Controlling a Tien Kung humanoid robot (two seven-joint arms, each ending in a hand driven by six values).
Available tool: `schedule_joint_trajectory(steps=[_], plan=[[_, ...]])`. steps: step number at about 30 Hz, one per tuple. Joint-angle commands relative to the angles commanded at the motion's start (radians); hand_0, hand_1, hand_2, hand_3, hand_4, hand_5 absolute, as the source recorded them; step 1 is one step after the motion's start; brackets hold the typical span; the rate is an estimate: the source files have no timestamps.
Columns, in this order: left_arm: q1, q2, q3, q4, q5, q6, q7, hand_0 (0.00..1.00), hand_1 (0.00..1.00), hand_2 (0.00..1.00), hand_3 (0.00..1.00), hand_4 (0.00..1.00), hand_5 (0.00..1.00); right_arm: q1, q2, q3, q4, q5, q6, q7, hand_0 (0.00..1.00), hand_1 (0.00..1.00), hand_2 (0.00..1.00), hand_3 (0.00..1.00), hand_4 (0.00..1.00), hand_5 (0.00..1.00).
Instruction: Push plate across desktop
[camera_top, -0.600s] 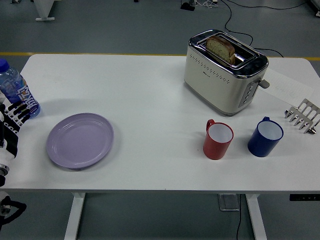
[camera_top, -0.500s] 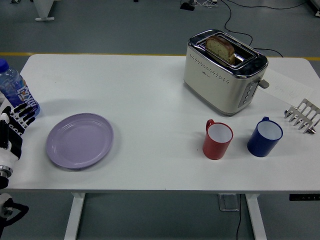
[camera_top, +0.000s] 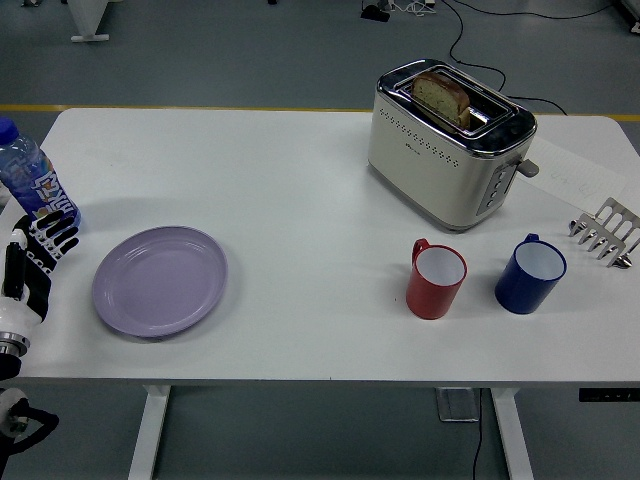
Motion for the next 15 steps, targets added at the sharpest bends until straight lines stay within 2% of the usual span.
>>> schedule_joint_trajectory(steps=[15], plan=[[-0.005,-0.042,0.027,0.059,0.005,-0.008,-0.002,0.762,0.756,0.713,0.655,0.520,0.998,-0.007,0.006,0.026,0.006,-0.048,-0.017,-0.017,0.599,0.561,0.672,0.620,0.393,0.521]])
